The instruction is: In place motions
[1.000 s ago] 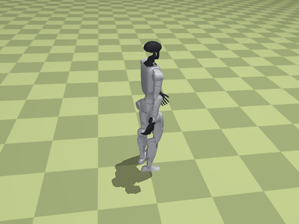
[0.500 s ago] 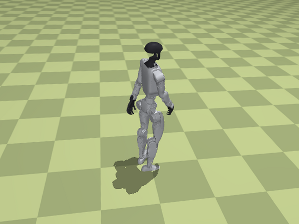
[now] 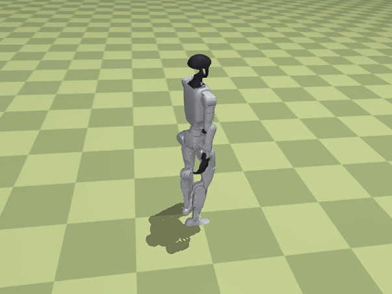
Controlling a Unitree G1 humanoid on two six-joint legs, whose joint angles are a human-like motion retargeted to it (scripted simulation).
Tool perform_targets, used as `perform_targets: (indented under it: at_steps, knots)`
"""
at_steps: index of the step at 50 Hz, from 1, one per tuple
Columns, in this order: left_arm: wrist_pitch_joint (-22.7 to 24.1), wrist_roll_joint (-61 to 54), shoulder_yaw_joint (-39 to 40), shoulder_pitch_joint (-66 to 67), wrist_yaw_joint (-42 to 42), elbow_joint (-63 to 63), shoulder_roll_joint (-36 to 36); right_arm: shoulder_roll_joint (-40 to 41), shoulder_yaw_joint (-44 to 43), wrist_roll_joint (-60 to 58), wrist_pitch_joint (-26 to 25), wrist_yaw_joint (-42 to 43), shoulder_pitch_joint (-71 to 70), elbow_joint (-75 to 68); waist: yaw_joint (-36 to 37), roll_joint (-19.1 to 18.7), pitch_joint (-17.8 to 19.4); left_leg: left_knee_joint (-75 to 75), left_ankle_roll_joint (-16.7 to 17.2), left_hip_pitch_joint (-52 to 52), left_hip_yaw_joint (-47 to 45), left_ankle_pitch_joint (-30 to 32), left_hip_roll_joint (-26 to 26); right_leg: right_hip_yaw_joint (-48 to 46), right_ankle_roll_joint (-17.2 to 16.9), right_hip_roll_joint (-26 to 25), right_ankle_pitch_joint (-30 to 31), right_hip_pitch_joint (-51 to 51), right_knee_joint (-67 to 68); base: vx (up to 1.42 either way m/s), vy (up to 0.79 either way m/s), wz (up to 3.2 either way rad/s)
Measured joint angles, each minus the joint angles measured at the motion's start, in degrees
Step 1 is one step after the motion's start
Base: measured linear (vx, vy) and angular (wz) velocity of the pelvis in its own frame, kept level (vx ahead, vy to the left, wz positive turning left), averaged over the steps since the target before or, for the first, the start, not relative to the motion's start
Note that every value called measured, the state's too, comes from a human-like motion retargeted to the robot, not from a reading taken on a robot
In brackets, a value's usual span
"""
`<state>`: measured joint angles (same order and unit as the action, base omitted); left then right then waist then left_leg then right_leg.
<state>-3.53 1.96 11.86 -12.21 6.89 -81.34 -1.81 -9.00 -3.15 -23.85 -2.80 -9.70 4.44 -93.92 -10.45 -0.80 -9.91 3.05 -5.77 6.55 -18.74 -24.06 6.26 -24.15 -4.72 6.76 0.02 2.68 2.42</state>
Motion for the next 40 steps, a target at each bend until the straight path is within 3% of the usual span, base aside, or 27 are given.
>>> perform_targets:
  at_steps: [7, 13, 27, 33, 40]
  knots:
    - [1.4, 1.65, -2.22, -0.99, 0.09, 4.87, -0.16, -2.48, -3.51, 3.02, -2.06, 2.67, 2.76, -3.49, 0.93, -0.2, -0.19, 0.16, 0.04, 0.0, -0.33, -0.41, 0.04, 0.45, -0.09, 0.01, 0.07, 0.3, 0.08, 0.0, 0.0, 0.0]
    - [0.62, 2.91, -2.0, 2.38, 1.24, -0.2, -0.15, -0.28, -2.59, 6.54, -2.0, 2.51, -1.56, -2.77, 1.19, -0.84, -0.03, 0.14, 0.1, -0.1, -0.6, -0.44, -0.13, 0.76, -0.02, -0.08, 0.04, 0.53, 0.28, 0.0, 0.0, 0.0]
    - [-3.87, 4.95, 8.22, 22.39, 0.01, -15.82, -0.78, 11.99, 9.28, 15.23, 2.06, -6.42, -16.0, 20.55, 0.44, -1.69, 1.06, -0.58, 0.38, -1.49, -1.84, 0.06, -0.16, 2.89, 0.66, -0.52, 0.33, 0.88, 0.76, 0.0, 0.0, 0.0]
    - [-5.12, 4.89, 9.69, 27.62, 1.45, -16.06, -1.58, 10.97, 15.11, 11.28, 4.64, -7.73, -18.96, 25.38, 0.45, -1.02, 1.61, -0.55, 0.5, -1.96, -1.77, 0.22, 0.04, 2.89, 0.7, -0.25, 0.26, 0.44, 0.91, 0.0, 0.0, 0.0]
    - [-5.73, 4.95, 7.49, 23.05, 0.65, -15.84, -1.54, 8.16, 16.56, 4.38, 5.36, -6.84, -16.14, 22.17, 0.56, -0.01, 1.83, -0.55, 0.38, -2.25, -1.38, 0.32, 0.27, 2.13, 0.66, -0.01, 0.23, -0.21, 0.78, -0.04, 0.01, 0.04]
